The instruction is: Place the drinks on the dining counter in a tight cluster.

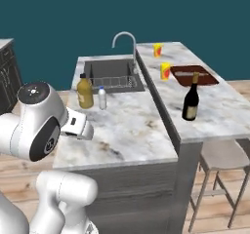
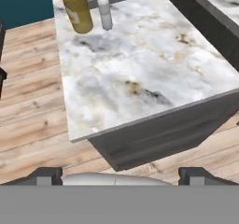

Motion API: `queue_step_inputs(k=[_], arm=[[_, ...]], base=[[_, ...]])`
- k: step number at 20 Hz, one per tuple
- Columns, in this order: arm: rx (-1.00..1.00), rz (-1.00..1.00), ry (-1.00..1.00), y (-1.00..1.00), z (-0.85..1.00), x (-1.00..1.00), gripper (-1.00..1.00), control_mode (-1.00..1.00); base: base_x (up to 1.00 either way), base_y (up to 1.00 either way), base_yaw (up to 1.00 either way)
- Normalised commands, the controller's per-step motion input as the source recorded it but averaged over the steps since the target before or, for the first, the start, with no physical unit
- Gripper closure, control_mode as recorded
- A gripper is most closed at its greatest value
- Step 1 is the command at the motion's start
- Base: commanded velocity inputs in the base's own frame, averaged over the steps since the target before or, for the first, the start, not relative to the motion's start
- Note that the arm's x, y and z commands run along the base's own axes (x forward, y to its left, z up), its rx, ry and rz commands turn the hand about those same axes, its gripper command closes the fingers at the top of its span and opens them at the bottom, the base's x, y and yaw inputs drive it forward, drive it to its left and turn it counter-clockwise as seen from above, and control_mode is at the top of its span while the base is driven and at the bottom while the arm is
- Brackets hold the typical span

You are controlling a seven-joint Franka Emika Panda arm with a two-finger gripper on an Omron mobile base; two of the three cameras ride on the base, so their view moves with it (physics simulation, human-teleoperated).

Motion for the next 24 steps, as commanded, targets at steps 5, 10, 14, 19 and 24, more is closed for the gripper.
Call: queue_step_inputs(k=[5, 10, 14, 19, 24], arm=[[0.00, 0.00, 0.00, 0.00, 0.00, 0.00, -1.00, 1.00], [0.00, 0.00, 0.00, 0.00, 0.00, 0.00, -1.00, 1.00], [0.00, 0.00, 0.00, 0.00, 0.00, 0.00, -1.00, 1.00], [0.00, 0.00, 0.00, 0.00, 0.00, 0.00, -1.00, 1.00], [0.00, 0.00, 0.00, 0.00, 0.00, 0.00, -1.00, 1.00]], base=[[0.00, 1.00, -0.31], [0.00, 1.00, -0.47], [0.03, 1.00, -0.51], [0.18, 1.00, -0.49], [0.18, 1.00, -0.47]])
